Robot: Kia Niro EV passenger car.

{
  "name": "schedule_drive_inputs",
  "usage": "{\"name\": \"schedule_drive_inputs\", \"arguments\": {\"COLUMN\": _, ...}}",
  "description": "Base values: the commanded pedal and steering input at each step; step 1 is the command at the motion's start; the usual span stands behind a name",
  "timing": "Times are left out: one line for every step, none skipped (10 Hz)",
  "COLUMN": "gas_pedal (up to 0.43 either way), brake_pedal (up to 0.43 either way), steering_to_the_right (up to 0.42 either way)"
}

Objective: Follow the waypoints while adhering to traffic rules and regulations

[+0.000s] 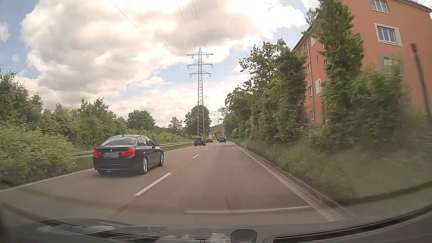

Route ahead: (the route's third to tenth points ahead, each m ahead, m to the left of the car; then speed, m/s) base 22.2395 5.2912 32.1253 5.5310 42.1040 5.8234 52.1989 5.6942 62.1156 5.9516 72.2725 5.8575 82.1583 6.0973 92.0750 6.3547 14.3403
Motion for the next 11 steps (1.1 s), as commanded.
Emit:
{"name": "schedule_drive_inputs", "arguments": {"gas_pedal": 0.079, "brake_pedal": 0.0, "steering_to_the_right": 0.0}}
{"name": "schedule_drive_inputs", "arguments": {"gas_pedal": 0.079, "brake_pedal": 0.0, "steering_to_the_right": 0.0}}
{"name": "schedule_drive_inputs", "arguments": {"gas_pedal": 0.087, "brake_pedal": 0.0, "steering_to_the_right": 0.0}}
{"name": "schedule_drive_inputs", "arguments": {"gas_pedal": 0.087, "brake_pedal": 0.0, "steering_to_the_right": 0.0}}
{"name": "schedule_drive_inputs", "arguments": {"gas_pedal": 0.087, "brake_pedal": 0.0, "steering_to_the_right": 0.0}}
{"name": "schedule_drive_inputs", "arguments": {"gas_pedal": 0.087, "brake_pedal": 0.0, "steering_to_the_right": 0.0}}
{"name": "schedule_drive_inputs", "arguments": {"gas_pedal": 0.098, "brake_pedal": 0.0, "steering_to_the_right": 0.0}}
{"name": "schedule_drive_inputs", "arguments": {"gas_pedal": 0.098, "brake_pedal": 0.0, "steering_to_the_right": 0.0}}
{"name": "schedule_drive_inputs", "arguments": {"gas_pedal": 0.098, "brake_pedal": 0.0, "steering_to_the_right": 0.0}}
{"name": "schedule_drive_inputs", "arguments": {"gas_pedal": 0.098, "brake_pedal": 0.0, "steering_to_the_right": 0.0}}
{"name": "schedule_drive_inputs", "arguments": {"gas_pedal": 0.098, "brake_pedal": 0.0, "steering_to_the_right": 0.001}}
